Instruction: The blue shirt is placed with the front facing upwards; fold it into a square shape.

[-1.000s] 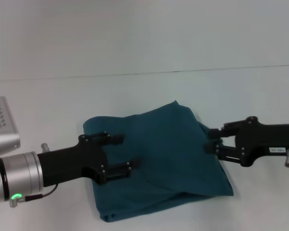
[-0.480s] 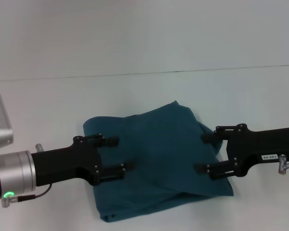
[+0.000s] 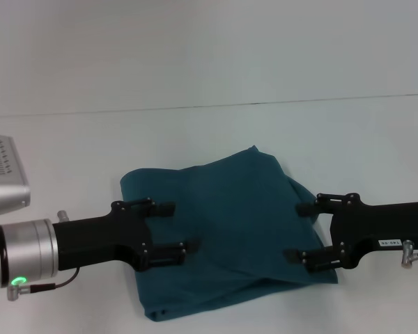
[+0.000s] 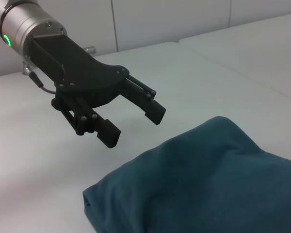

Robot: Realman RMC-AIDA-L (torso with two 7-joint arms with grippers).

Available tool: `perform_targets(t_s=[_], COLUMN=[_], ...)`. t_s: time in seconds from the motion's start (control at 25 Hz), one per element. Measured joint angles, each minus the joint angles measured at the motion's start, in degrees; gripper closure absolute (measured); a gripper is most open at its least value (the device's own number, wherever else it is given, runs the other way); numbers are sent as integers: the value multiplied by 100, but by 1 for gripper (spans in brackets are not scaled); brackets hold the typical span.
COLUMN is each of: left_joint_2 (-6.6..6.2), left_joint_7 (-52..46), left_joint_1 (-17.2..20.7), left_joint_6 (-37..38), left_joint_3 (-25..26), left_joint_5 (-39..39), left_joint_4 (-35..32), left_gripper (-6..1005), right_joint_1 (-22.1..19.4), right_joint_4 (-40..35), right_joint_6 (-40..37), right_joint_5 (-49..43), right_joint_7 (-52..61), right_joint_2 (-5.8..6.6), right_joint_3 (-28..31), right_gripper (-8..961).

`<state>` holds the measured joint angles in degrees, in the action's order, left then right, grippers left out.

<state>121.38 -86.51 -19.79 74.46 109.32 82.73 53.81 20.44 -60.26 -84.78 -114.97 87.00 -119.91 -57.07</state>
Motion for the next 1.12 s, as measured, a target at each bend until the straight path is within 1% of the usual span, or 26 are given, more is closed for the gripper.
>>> perform_targets(t_s=[0.24,0.44,1.12], left_joint_2=[-15,7,44], left_joint_7=[-95,-99,-92], left_joint_1=[-115,-118,-77], left_joint_6=[-21,-26,-29], left_joint_3=[2,85,135], left_joint_5=[-130,-135,-210], left_joint_4=[-67,-67,-41], left_gripper=[176,160,160], right_joint_1=[-7,-15,-17], right_joint_4=[52,53,29], right_joint_6=[86,114,128], right_joint_5=[43,106,115], right_joint_7=[-32,-29,-17], right_joint_2=[-3,-9,-6], right_joint_3=[3,4,13], right_gripper=[14,14,14])
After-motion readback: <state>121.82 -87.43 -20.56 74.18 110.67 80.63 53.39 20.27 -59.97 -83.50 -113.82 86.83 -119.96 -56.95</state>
